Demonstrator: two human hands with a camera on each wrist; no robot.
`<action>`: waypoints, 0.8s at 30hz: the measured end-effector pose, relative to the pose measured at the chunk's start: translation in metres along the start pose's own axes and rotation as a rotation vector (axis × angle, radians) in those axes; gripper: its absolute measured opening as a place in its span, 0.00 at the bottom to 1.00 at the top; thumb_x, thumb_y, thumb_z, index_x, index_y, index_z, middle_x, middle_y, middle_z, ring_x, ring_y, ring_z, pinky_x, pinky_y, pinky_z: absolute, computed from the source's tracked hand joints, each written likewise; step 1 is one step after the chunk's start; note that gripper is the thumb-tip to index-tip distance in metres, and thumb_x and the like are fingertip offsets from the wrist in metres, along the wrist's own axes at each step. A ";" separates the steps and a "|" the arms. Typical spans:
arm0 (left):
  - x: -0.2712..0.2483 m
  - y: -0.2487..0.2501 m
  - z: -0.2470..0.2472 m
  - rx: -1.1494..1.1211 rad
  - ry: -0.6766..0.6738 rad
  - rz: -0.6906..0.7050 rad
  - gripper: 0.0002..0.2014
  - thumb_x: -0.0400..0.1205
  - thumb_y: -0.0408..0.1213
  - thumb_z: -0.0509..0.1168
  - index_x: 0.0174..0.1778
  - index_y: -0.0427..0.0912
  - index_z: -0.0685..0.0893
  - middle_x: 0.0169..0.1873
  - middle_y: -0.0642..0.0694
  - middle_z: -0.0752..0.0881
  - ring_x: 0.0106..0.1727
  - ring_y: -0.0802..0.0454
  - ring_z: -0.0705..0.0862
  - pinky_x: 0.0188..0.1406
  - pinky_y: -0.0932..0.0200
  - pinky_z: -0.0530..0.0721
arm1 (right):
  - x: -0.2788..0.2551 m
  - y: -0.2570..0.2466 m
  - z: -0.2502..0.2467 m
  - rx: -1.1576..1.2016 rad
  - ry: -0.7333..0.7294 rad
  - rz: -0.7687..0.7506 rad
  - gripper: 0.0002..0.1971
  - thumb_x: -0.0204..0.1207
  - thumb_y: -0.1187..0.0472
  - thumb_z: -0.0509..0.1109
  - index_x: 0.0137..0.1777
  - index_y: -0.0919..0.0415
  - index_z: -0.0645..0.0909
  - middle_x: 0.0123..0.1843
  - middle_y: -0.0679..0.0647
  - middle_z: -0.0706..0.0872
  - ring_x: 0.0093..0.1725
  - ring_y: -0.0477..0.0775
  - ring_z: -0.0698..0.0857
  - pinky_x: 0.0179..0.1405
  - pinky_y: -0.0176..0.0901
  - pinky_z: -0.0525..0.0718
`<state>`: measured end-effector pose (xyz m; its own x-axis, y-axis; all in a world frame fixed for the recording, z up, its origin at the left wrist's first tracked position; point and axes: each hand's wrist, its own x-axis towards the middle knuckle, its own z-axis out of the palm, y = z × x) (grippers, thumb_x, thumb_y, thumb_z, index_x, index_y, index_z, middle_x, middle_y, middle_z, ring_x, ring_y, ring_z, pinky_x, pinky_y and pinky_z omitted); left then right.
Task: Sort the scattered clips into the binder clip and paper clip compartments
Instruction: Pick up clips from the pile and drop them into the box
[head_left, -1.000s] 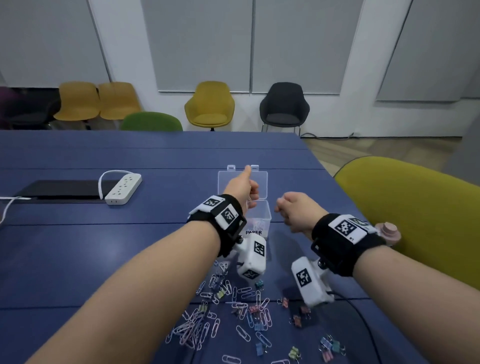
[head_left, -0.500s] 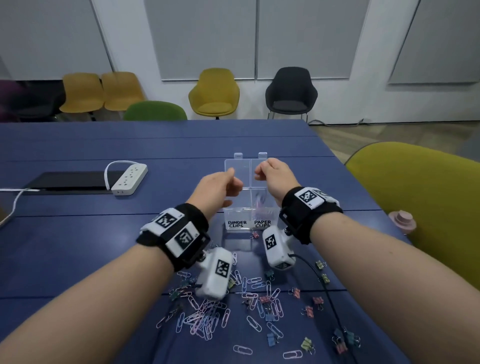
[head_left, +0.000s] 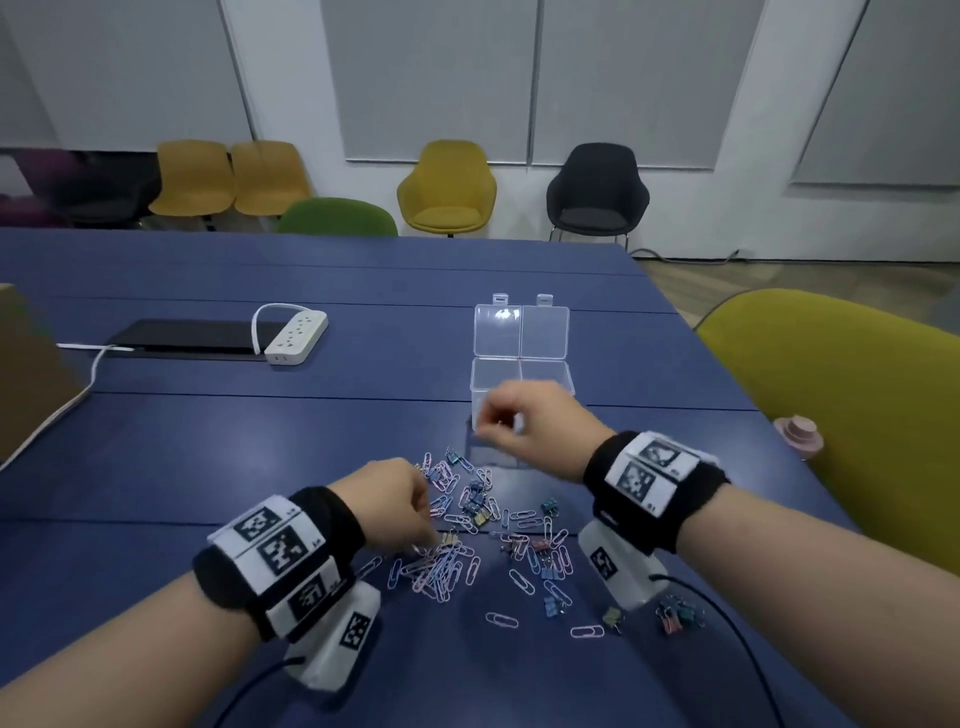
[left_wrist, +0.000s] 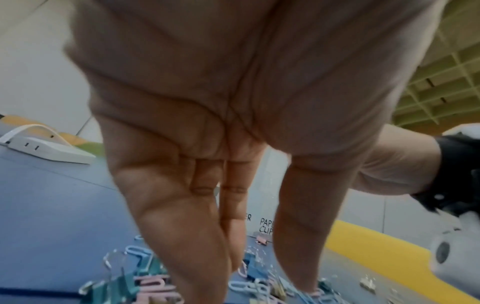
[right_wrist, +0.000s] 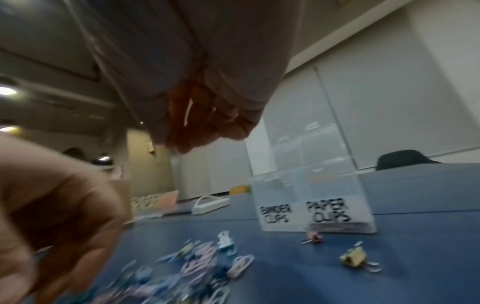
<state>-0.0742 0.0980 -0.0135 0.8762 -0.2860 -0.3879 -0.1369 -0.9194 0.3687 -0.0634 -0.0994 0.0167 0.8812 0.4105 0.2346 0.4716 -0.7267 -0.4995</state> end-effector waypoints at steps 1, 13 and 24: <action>-0.004 0.003 0.004 0.051 0.009 -0.002 0.10 0.69 0.45 0.76 0.38 0.43 0.86 0.31 0.49 0.87 0.30 0.54 0.82 0.35 0.60 0.84 | -0.005 -0.011 0.006 -0.041 -0.112 -0.049 0.04 0.75 0.63 0.70 0.45 0.61 0.87 0.44 0.54 0.89 0.42 0.50 0.83 0.52 0.45 0.83; -0.013 0.000 0.036 0.239 0.106 0.056 0.07 0.71 0.39 0.73 0.42 0.44 0.83 0.44 0.45 0.87 0.47 0.46 0.85 0.50 0.54 0.84 | -0.035 -0.040 0.069 -0.418 -0.542 -0.098 0.11 0.77 0.63 0.66 0.57 0.62 0.83 0.56 0.62 0.86 0.55 0.64 0.84 0.51 0.50 0.80; -0.016 -0.006 0.027 0.111 0.173 0.089 0.05 0.73 0.37 0.70 0.36 0.50 0.81 0.37 0.52 0.83 0.41 0.51 0.81 0.41 0.61 0.80 | -0.046 -0.021 0.051 -0.189 -0.360 0.138 0.09 0.76 0.62 0.68 0.55 0.60 0.83 0.49 0.54 0.86 0.50 0.55 0.83 0.48 0.38 0.77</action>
<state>-0.0993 0.1010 -0.0323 0.9233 -0.3254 -0.2042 -0.2586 -0.9195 0.2961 -0.1157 -0.0749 -0.0260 0.8840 0.4439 -0.1466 0.3775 -0.8628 -0.3363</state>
